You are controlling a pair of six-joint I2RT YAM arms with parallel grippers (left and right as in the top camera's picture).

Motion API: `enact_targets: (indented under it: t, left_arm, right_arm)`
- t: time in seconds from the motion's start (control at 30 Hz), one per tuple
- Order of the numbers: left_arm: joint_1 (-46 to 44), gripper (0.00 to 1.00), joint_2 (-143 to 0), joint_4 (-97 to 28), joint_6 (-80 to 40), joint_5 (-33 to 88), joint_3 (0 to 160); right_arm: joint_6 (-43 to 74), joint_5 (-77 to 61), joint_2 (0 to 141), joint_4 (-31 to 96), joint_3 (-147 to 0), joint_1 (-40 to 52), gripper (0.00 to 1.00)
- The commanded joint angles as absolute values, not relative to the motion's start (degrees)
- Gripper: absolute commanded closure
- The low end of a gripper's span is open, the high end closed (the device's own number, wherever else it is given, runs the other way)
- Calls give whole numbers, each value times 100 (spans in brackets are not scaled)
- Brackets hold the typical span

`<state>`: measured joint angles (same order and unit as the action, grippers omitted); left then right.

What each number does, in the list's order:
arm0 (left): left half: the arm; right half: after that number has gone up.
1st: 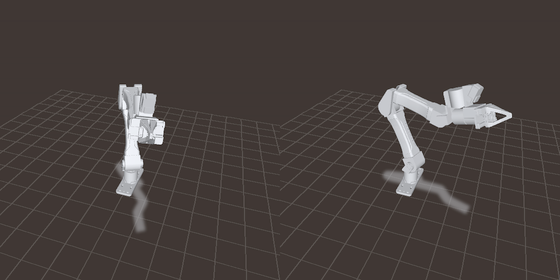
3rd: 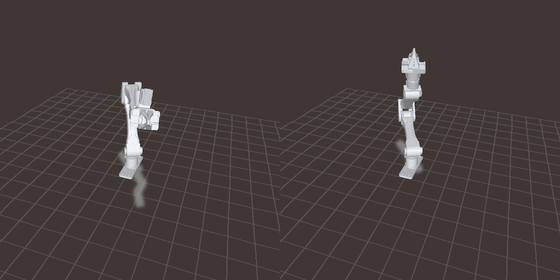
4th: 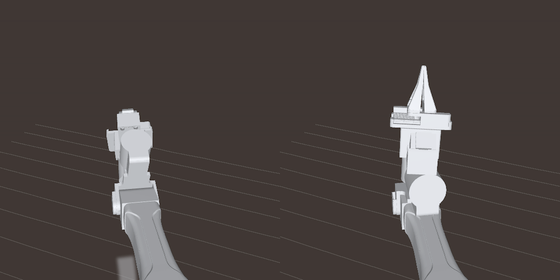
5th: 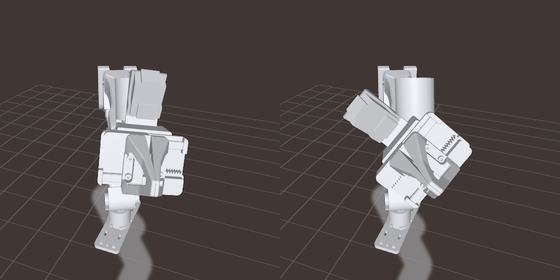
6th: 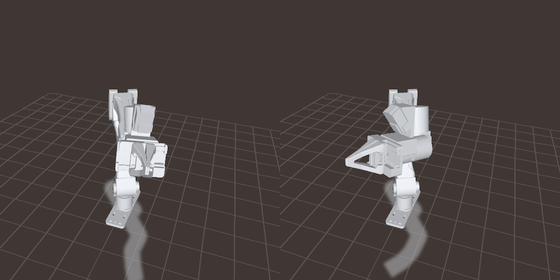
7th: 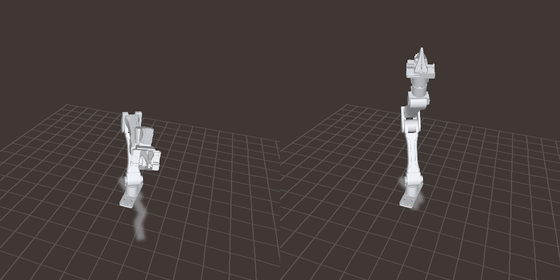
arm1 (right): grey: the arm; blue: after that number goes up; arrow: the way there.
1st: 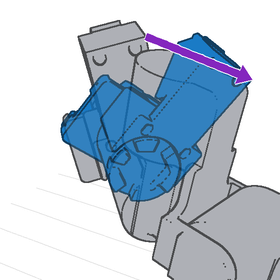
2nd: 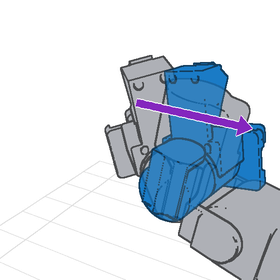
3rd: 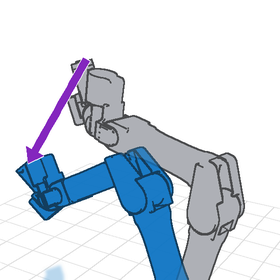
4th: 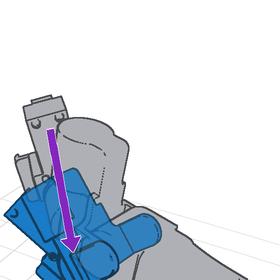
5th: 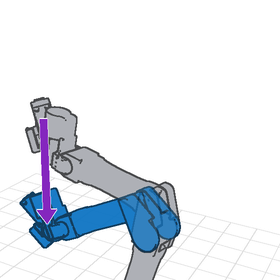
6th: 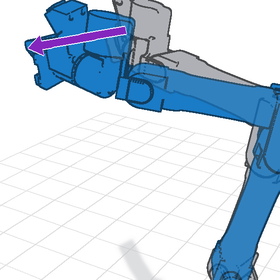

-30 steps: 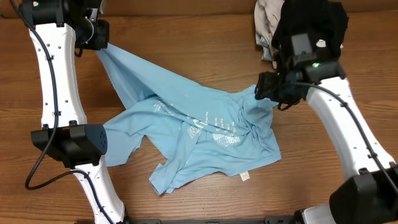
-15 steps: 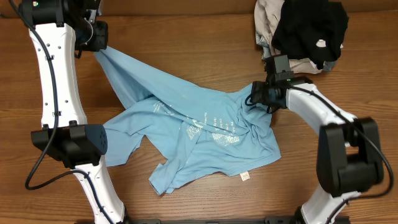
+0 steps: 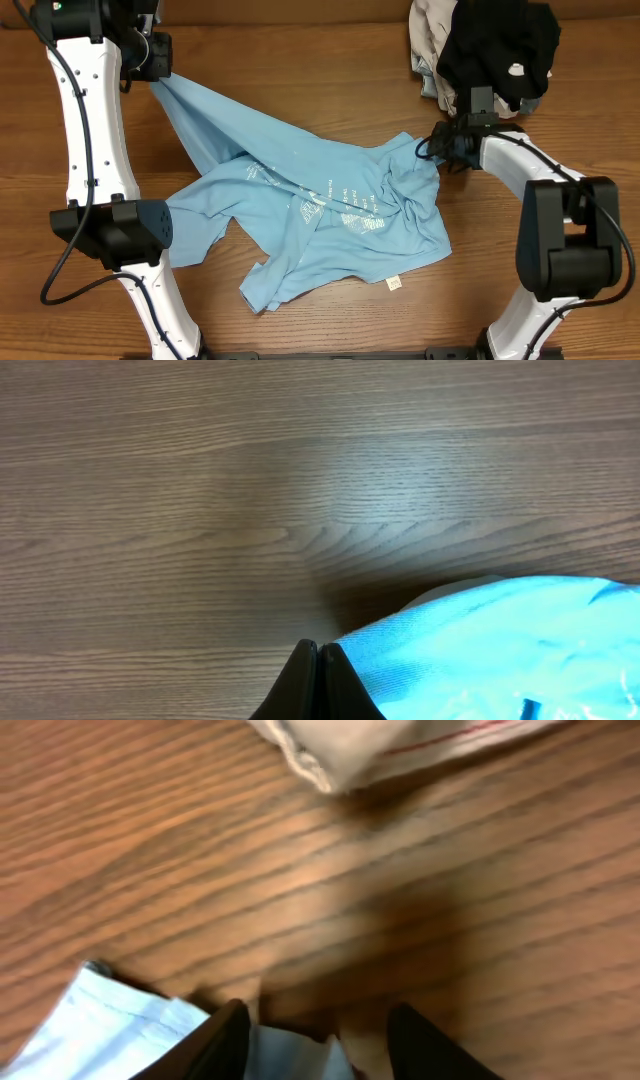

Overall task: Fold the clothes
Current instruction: 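Grasp the T-shirt's top corners with the left and right grippers, then lift and pull the T-shirt back with both grippers to flatten it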

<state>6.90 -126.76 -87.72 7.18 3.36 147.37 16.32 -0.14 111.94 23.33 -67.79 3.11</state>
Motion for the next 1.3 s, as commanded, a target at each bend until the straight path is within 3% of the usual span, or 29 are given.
enact_targets:
  t: [0.0, 0.17, 0.23, 0.27, 0.47, 0.83, 1.27]
  left_arm:
    - [722, 96, -12589, -8739, 552, 235, 14894]
    - [722, 96, -12589, -8764, 552, 235, 14894]
    - [722, 96, -12589, -8737, 552, 235, 14894]
    - [722, 96, -12589, -8702, 552, 233, 14894]
    - [838, 96, -12584, -8619, 266, 235, 15417]
    - [1087, 96, -12339, -9284, 261, 235, 17692]
    - [1330, 96, -10669, -9321, 364, -211, 17908]
  right_arm:
    - [1601, -419, 11384, 2193, -6757, 355, 55]
    - [1601, -725, 11590, 2211, -6755, 357, 64]
    - [1605, -819, 11579, 2241, -6764, 355, 90]
    - [1605, -869, 11546, 2257, -6779, 355, 96]
    - [1566, -1039, 11063, 3212, -7640, 327, 96]
    - [1079, -1011, 9955, 6320, -10672, 325, 96]
    - [1061, -1017, 8390, 7756, -12070, 325, 96]
